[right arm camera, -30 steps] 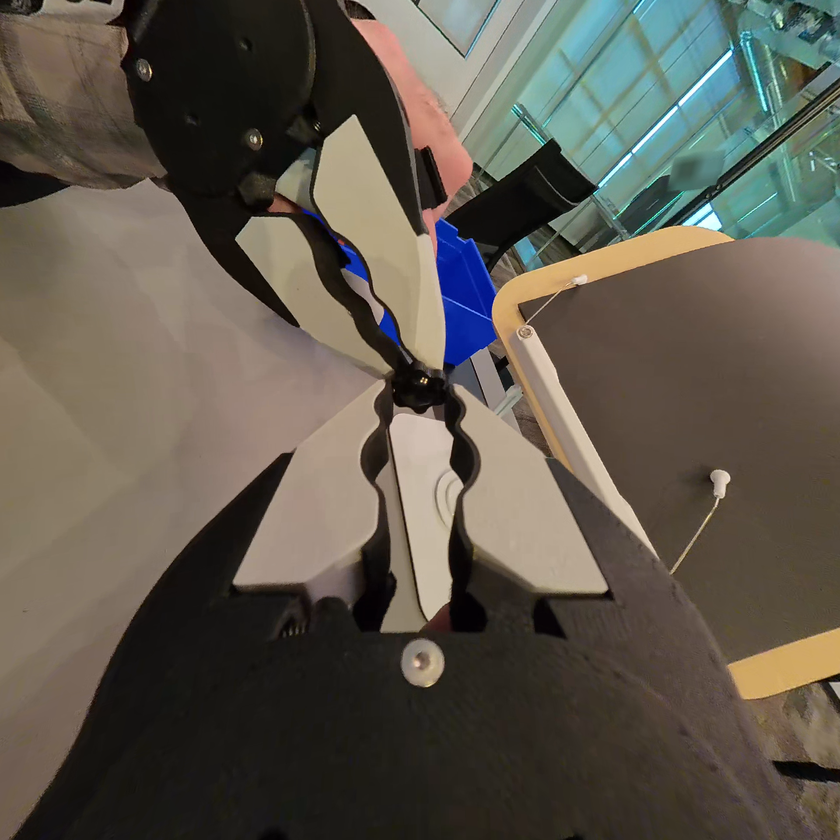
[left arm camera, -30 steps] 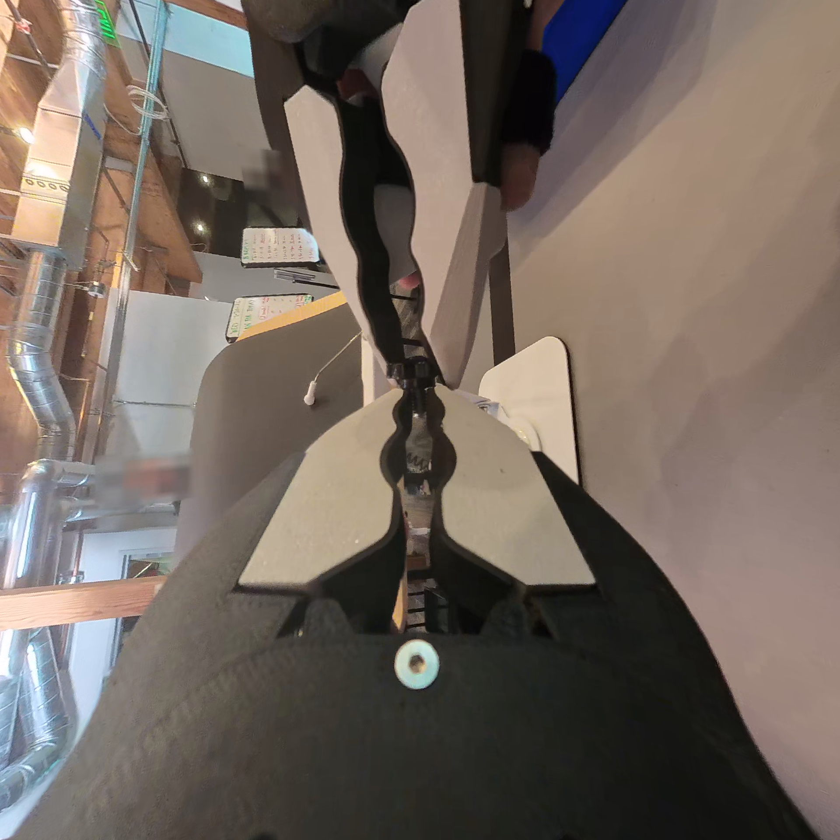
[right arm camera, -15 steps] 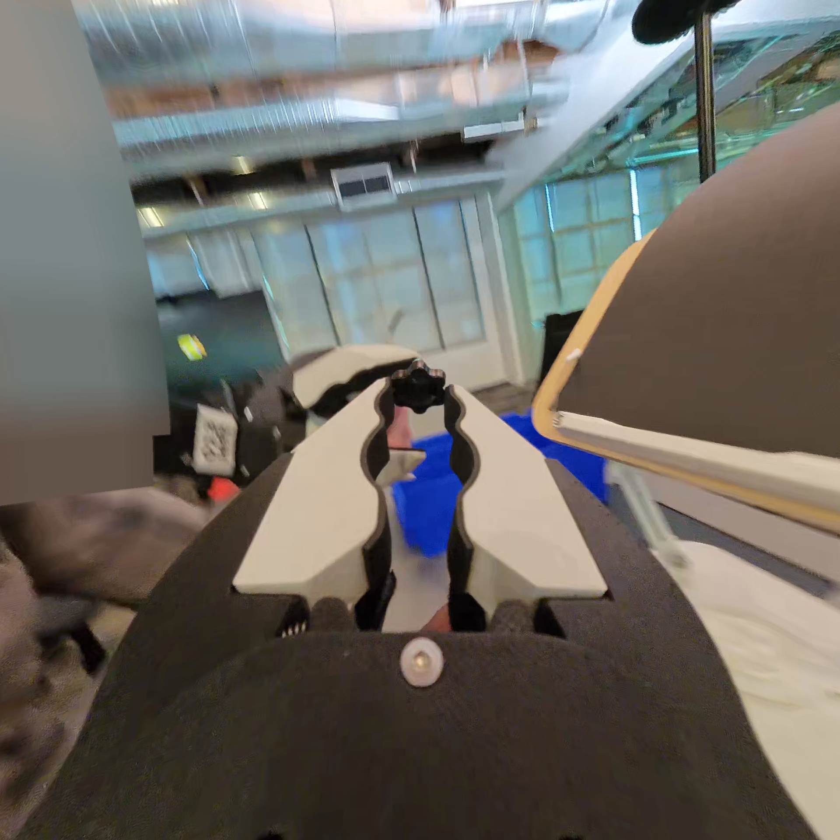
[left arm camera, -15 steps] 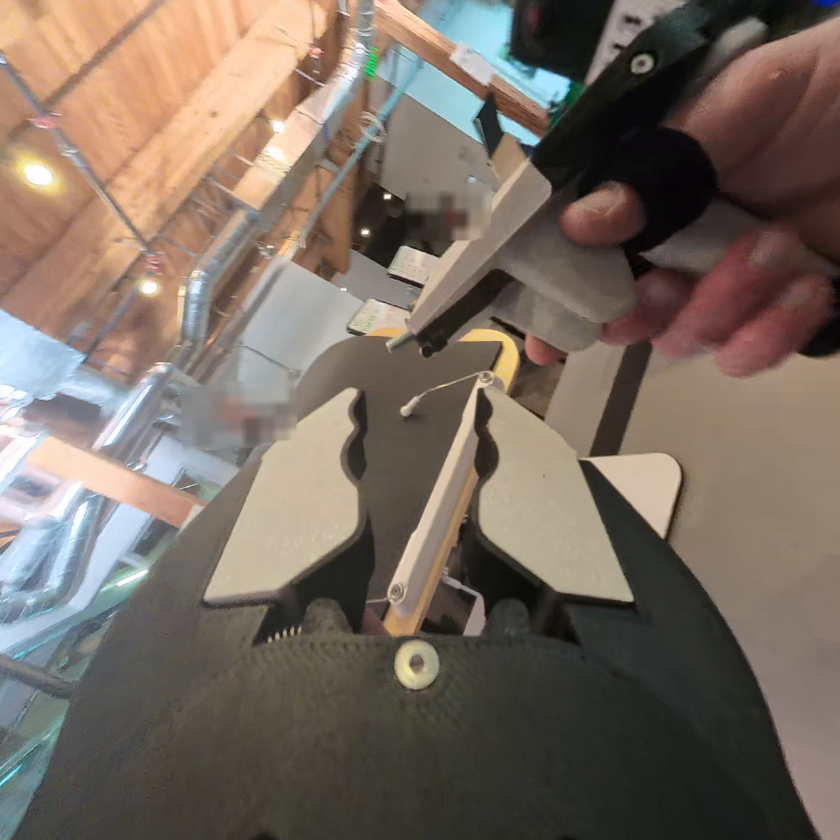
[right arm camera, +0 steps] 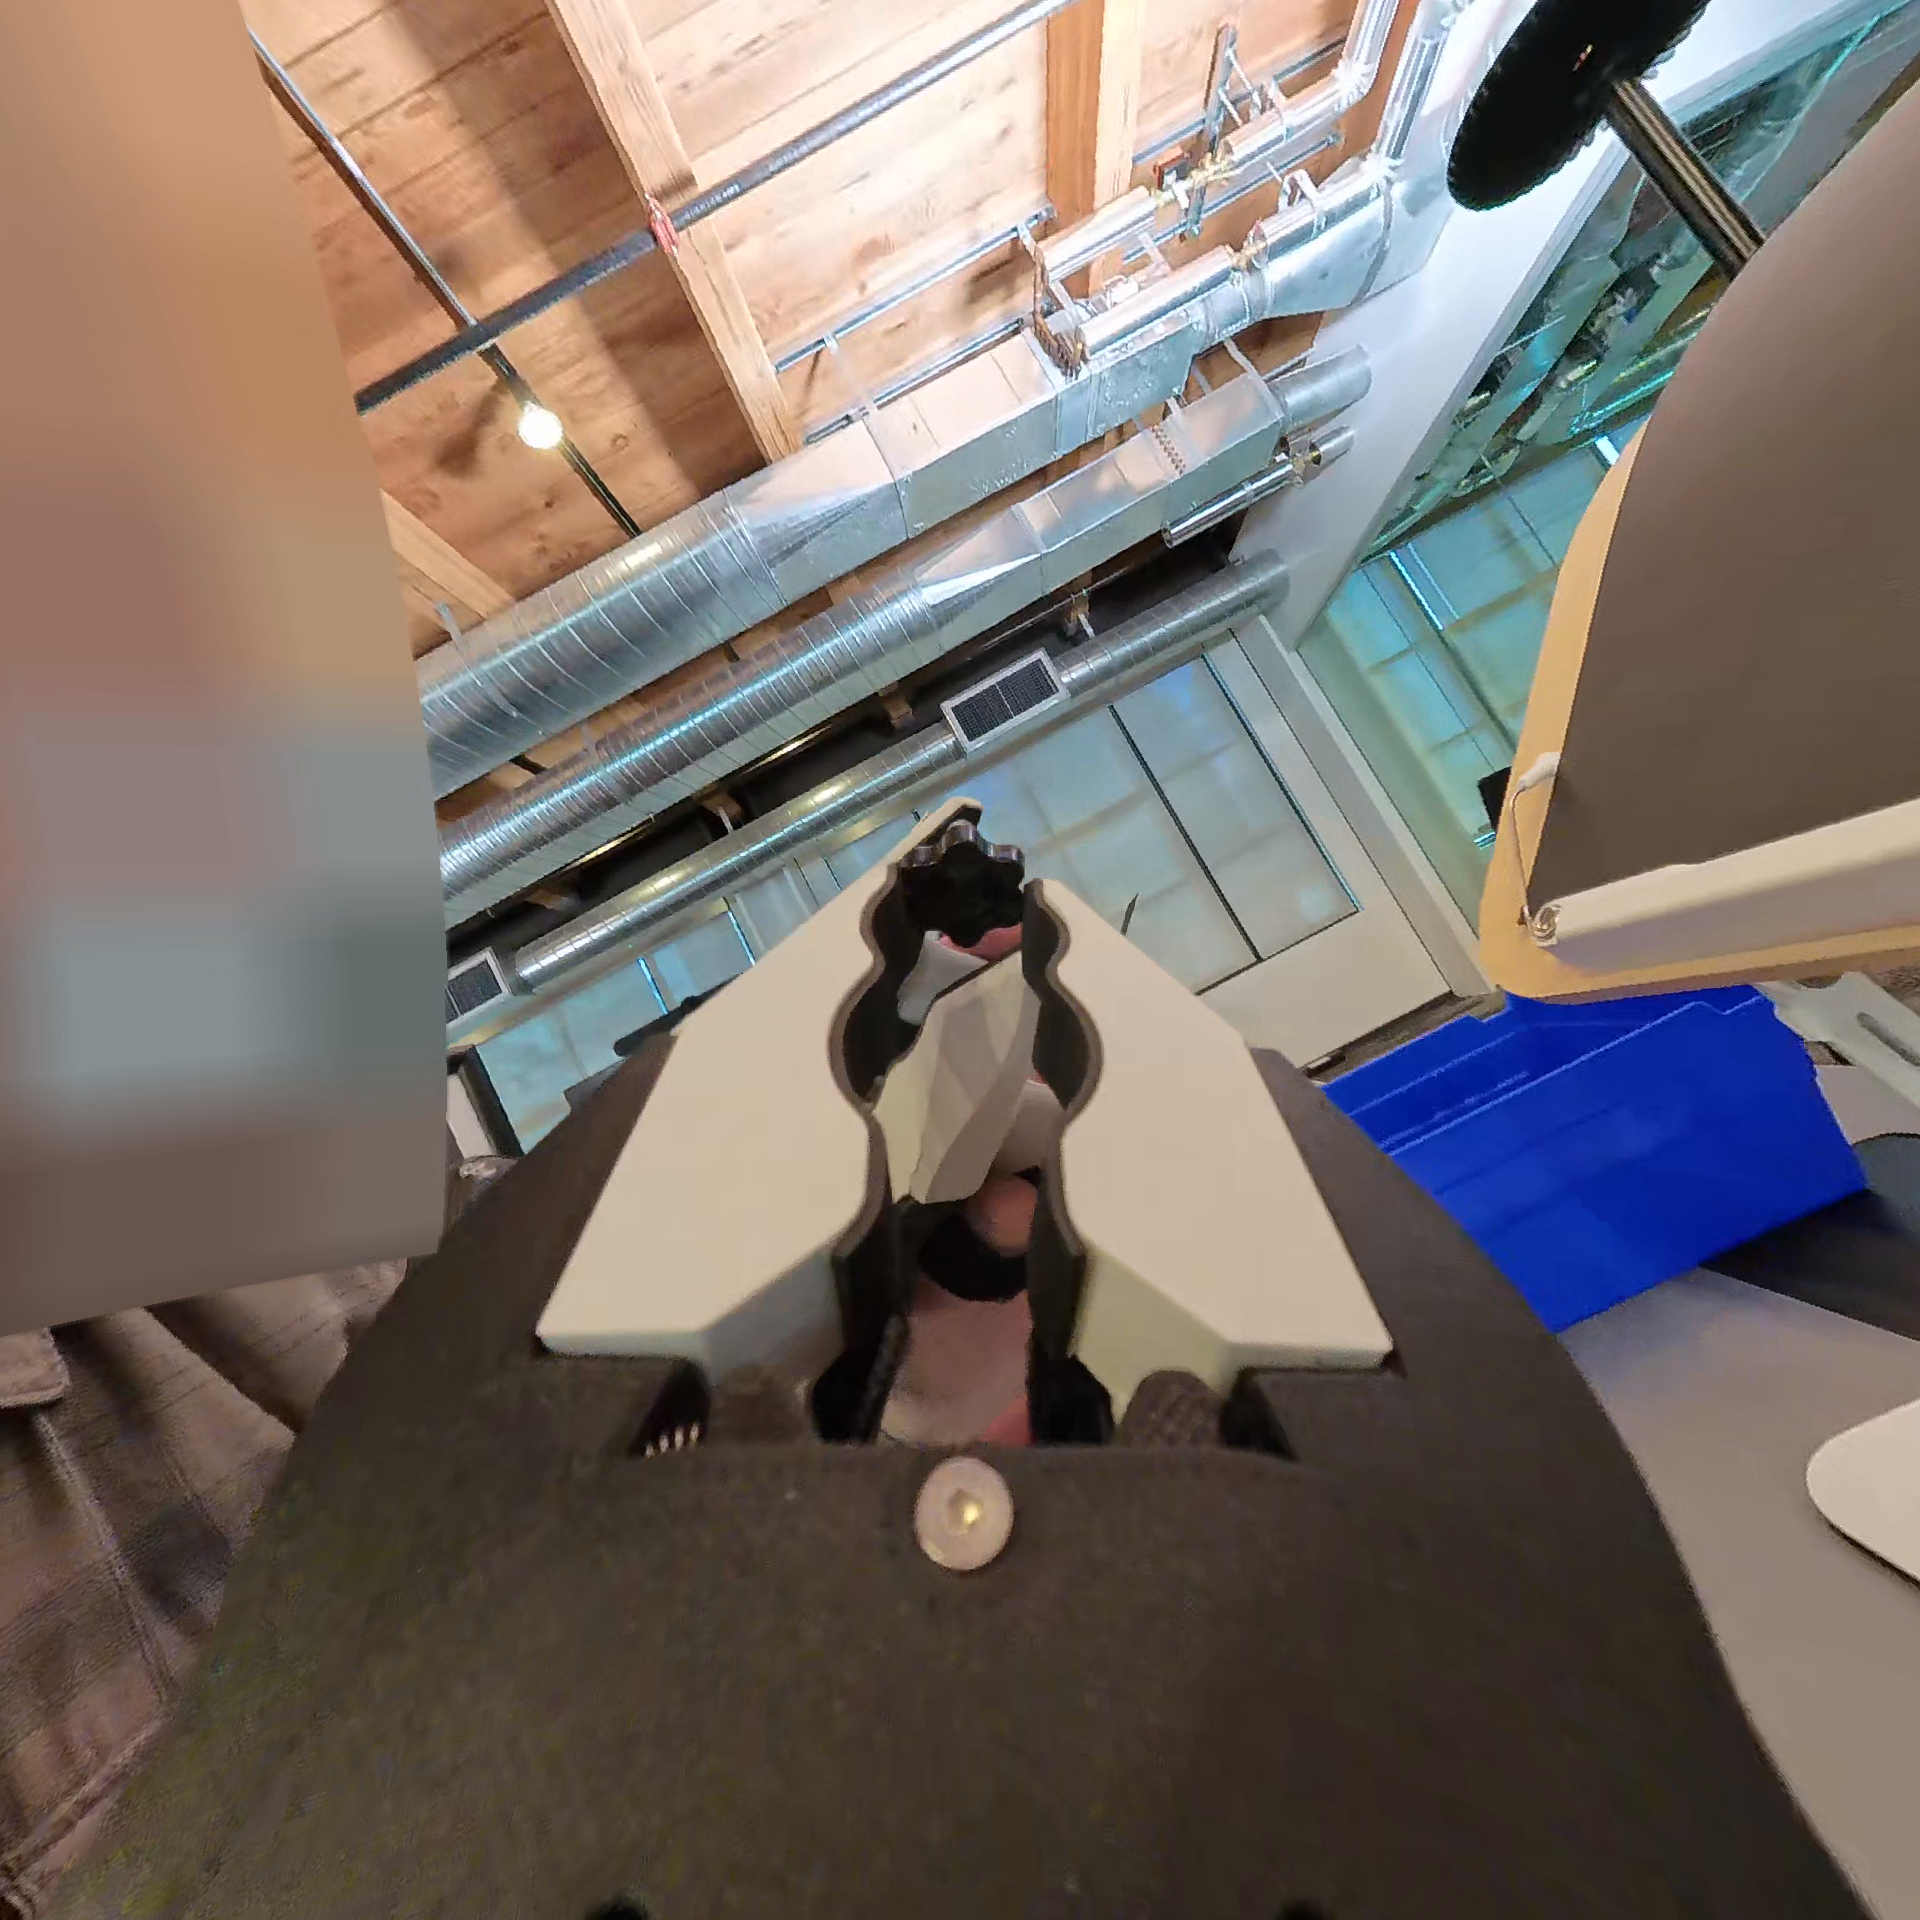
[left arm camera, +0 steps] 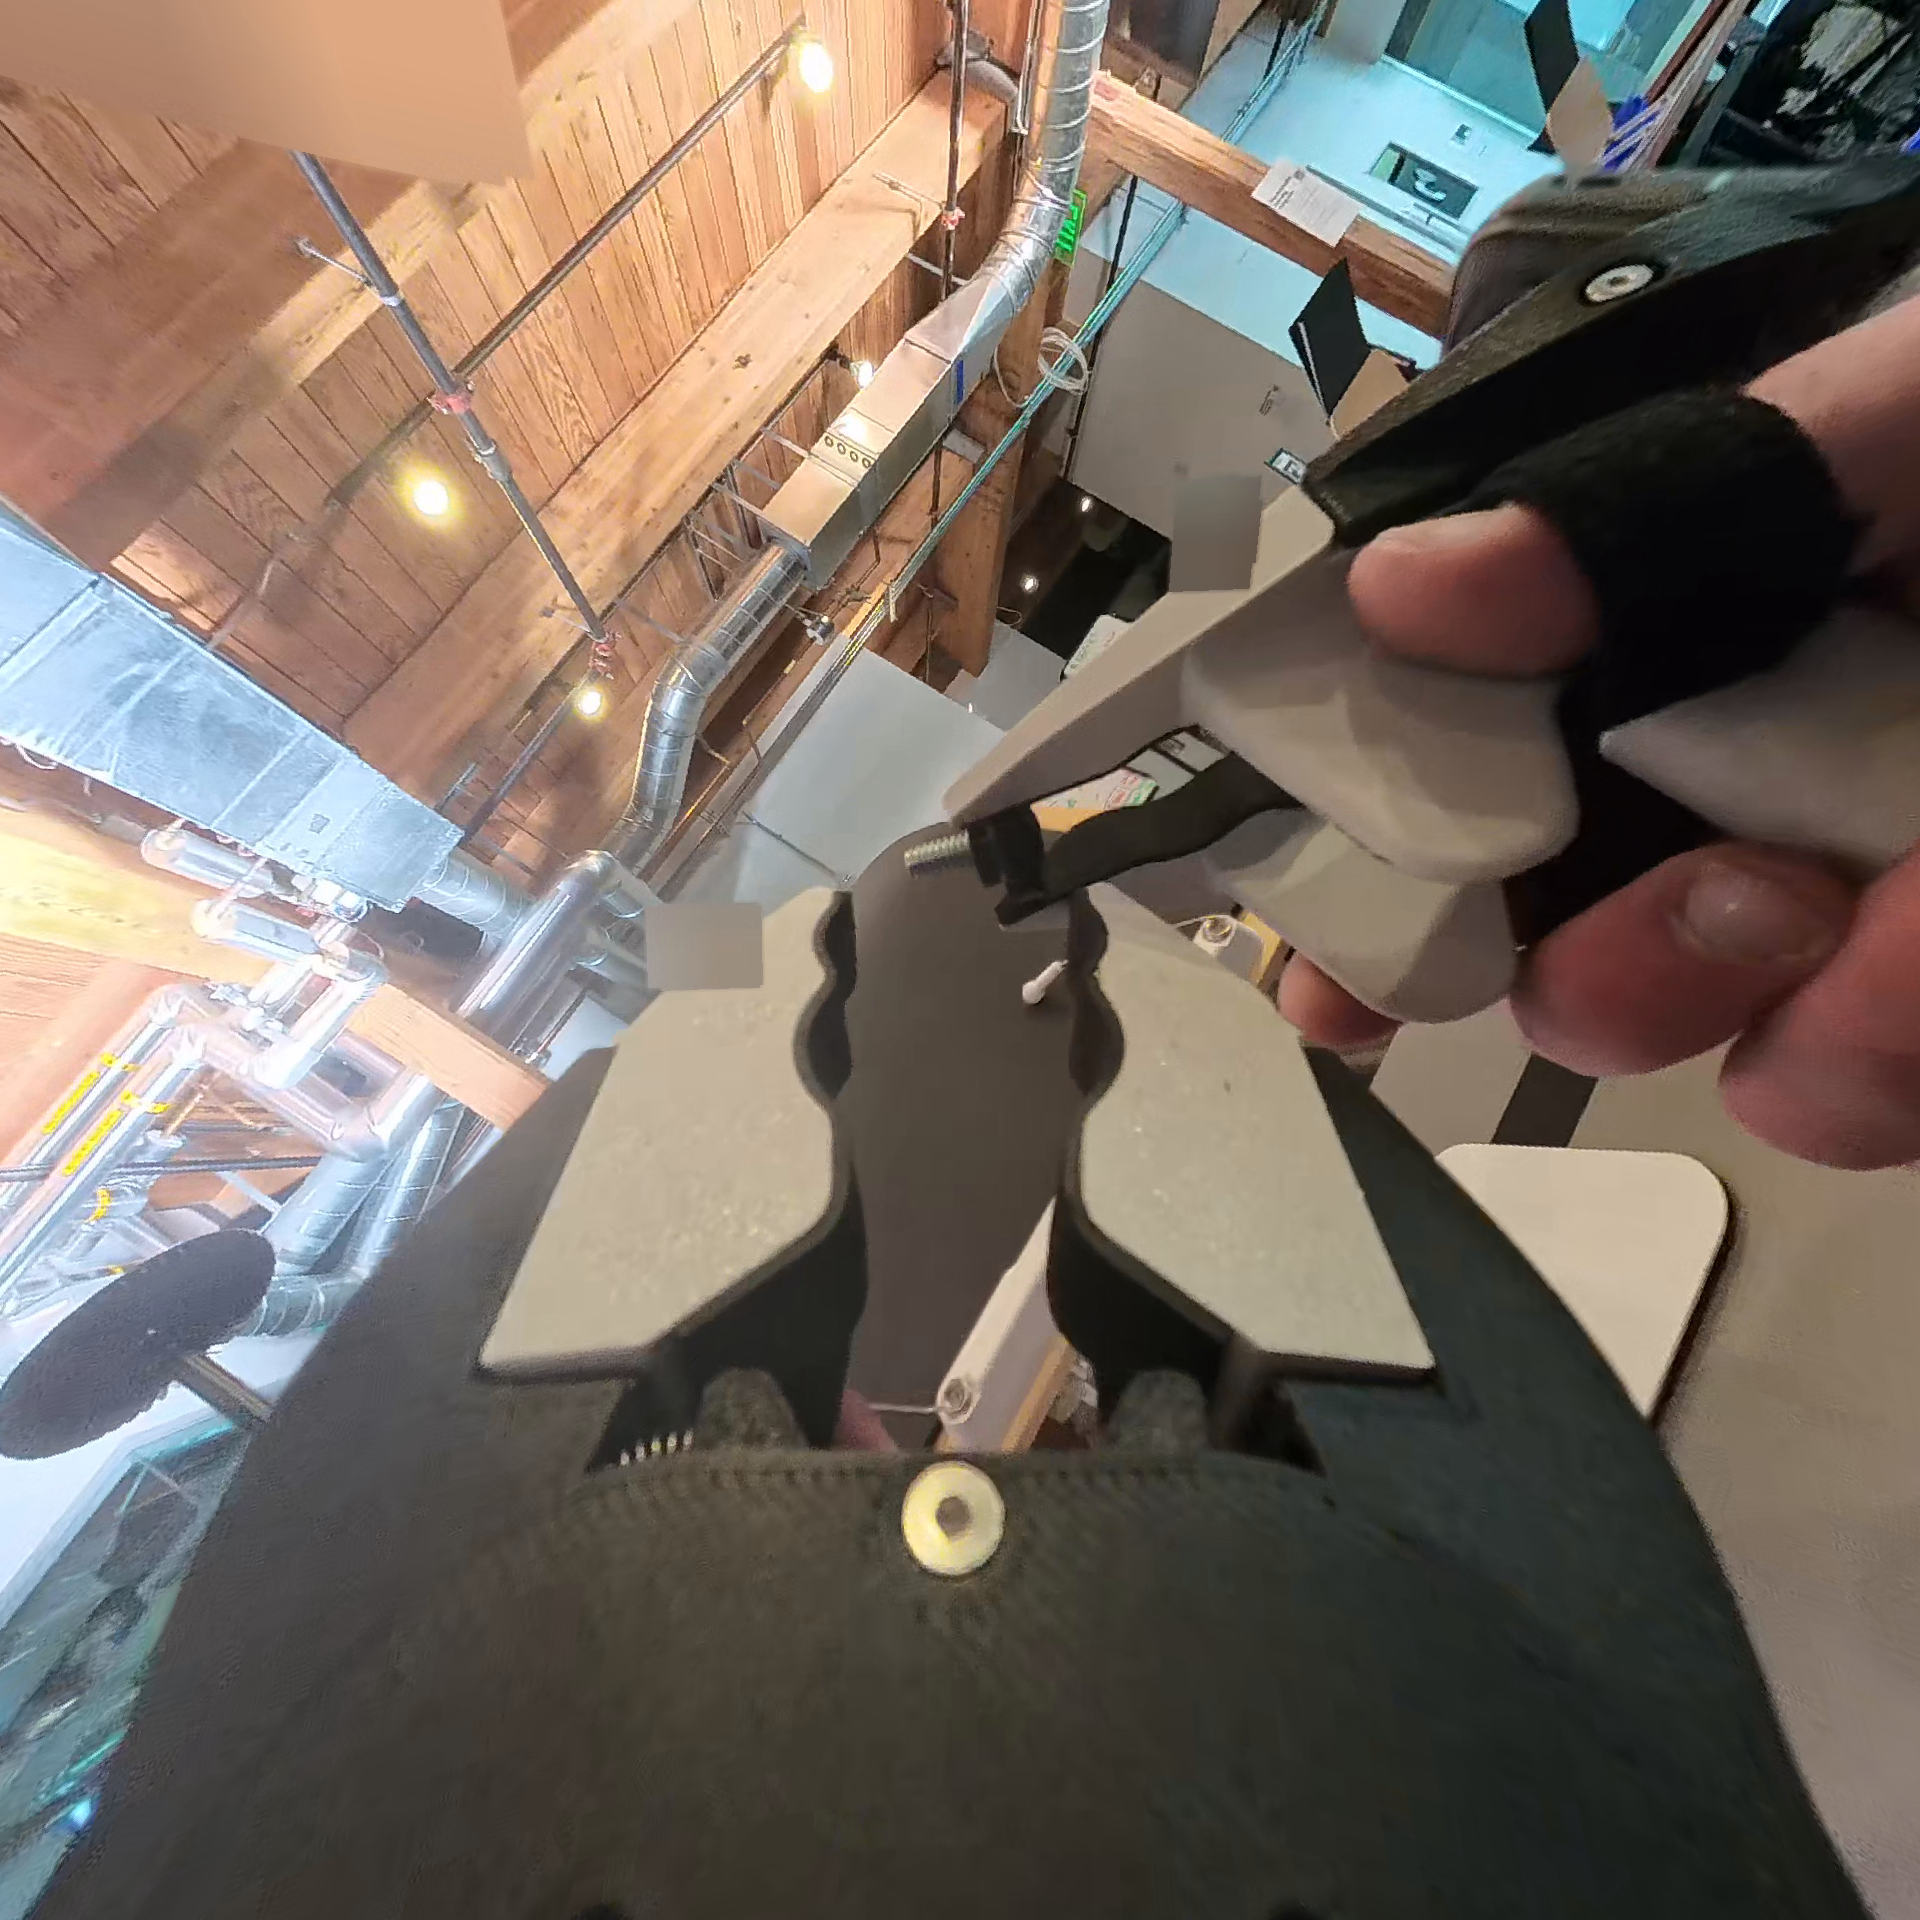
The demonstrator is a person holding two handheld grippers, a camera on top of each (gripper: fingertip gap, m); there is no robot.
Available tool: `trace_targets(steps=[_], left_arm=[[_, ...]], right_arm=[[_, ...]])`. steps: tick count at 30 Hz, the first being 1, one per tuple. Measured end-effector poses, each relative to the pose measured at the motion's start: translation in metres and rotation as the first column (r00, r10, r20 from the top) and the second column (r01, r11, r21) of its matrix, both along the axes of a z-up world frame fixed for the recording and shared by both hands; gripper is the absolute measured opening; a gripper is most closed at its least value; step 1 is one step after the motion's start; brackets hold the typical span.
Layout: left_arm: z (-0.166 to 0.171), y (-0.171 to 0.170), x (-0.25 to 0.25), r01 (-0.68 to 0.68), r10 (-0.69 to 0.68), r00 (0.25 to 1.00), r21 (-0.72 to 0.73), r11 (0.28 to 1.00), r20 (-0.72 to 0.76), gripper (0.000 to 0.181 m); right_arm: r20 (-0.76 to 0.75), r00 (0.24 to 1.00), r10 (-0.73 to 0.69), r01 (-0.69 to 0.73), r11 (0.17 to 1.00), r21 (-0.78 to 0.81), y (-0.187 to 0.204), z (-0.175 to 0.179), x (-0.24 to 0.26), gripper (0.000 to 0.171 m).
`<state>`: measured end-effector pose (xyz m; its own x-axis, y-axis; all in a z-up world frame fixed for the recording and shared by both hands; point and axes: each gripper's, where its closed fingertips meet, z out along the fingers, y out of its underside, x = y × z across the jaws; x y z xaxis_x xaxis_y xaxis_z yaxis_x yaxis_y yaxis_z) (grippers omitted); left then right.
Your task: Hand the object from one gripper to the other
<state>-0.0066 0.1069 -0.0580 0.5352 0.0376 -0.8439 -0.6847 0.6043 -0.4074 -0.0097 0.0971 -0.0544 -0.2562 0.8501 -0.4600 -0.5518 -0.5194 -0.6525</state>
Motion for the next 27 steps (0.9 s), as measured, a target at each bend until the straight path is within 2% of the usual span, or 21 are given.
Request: trace_targets(steps=[7, 12, 20, 23, 25, 27], left_arm=[[0.000, -0.012, 0.009, 0.070, -0.070, 0.997, 0.036, 0.997, -0.014, 0.042], [0.000, -0.009, 0.005, 0.052, -0.052, 0.998, 0.033, 0.998, 0.020, 0.025], [0.000, -0.009, 0.005, 0.063, -0.063, 0.998, 0.024, 0.998, 0.017, 0.025], [-0.002, -0.007, 0.004, 0.070, -0.070, 0.997, -0.008, 0.998, -0.020, 0.024], [-0.004, 0.000, -0.002, 0.047, -0.050, 0.996, -0.036, 0.998, -0.068, 0.024], [-0.007, 0.006, -0.007, 0.041, -0.053, 0.992, -0.097, 0.994, -0.119, 0.024]], right_arm=[[0.005, 1.000, 0.017, -0.017, 1.000, -0.013, -0.004, -0.005, -0.006, 0.020], [-0.001, 1.000, 0.025, -0.025, 1.000, -0.006, -0.009, -0.005, -0.007, 0.019], [-0.008, 1.000, 0.021, -0.021, 1.000, -0.010, -0.010, -0.005, -0.007, 0.020], [0.026, 1.000, -0.010, 0.009, 1.000, 0.022, -0.008, -0.006, -0.008, 0.022], [0.071, 0.995, -0.066, 0.062, 0.996, 0.057, 0.000, -0.008, -0.006, 0.030], [0.123, 0.985, -0.122, 0.105, 0.986, 0.132, 0.005, -0.006, -0.003, 0.030]])
